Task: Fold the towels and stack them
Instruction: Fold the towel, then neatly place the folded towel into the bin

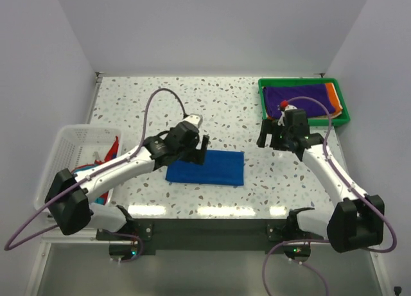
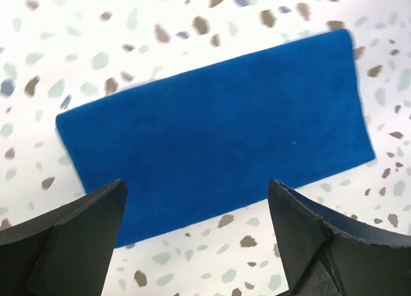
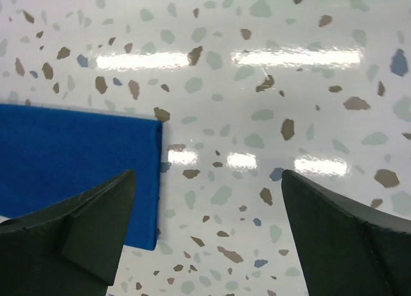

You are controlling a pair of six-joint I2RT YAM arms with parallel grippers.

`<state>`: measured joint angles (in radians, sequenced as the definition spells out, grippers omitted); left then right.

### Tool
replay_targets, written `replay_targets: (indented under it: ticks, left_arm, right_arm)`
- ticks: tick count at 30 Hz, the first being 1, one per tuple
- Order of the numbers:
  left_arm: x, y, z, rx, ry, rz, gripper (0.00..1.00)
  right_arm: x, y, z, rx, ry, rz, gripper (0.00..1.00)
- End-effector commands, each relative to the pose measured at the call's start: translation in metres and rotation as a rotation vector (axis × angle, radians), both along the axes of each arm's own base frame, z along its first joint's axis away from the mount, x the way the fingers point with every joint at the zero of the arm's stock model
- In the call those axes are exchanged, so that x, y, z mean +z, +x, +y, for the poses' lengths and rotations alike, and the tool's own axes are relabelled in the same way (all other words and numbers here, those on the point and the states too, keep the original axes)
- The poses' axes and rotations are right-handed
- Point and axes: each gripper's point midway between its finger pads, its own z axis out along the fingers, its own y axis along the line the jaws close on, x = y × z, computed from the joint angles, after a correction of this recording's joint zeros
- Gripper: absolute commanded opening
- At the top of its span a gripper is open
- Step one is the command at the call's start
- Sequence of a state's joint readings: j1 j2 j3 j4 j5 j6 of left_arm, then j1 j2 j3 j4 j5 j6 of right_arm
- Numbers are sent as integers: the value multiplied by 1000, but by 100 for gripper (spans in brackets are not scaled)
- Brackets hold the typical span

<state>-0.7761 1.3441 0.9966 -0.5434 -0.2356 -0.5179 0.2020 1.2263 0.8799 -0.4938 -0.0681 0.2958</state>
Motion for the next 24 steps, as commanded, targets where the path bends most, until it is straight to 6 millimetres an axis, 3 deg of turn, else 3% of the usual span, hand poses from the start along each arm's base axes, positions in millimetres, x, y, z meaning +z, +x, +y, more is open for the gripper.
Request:
replay_targets:
  ticks: [1, 3, 4, 5, 6, 7, 8, 9, 11, 12, 14, 18, 24]
  left_arm:
    - [18, 3, -50, -119, 17, -113, 97]
    - [24, 4, -77, -164, 10, -161, 98]
    - [23, -7, -96, -215, 14, -168, 98]
    - [9, -9, -108, -242, 51, -156, 98]
    - [17, -8, -125, -267, 44, -178, 98]
    - [14, -12, -136, -293, 59, -178, 97]
    - [-2, -22, -150, -332, 107, -167, 96]
    - [5, -22, -163, -350, 112, -182, 92]
    - [-14, -31, -180, -388, 172, -169, 87]
    - [-9, -31, -189, -393, 169, -172, 83]
    - [-24, -39, -202, -426, 188, -147, 79]
    - [-35, -51, -222, -476, 173, -137, 68]
    - [-64, -52, -220, -478, 231, -101, 67]
  right_arm:
    - [-5, -17, -27, -123, -27, 35, 99]
    - [-7, -19, -37, -218, -25, 23, 99]
    - [-7, -20, -46, -258, -44, 12, 99]
    - [-14, -24, -49, -276, -44, 28, 99]
    - [-16, -26, -54, -294, -46, 33, 99]
    - [-19, -27, -55, -297, -47, 39, 99]
    - [-23, -29, -54, -295, -39, 52, 99]
    - [-26, -31, -55, -298, -33, 60, 99]
    - [-32, -34, -50, -284, -6, 74, 99]
    - [-32, -31, -48, -282, 4, 61, 99]
    - [-36, -35, -49, -286, 7, 66, 99]
    - [-39, -36, -49, -285, 10, 61, 99]
    - [-44, -38, -46, -277, 21, 70, 99]
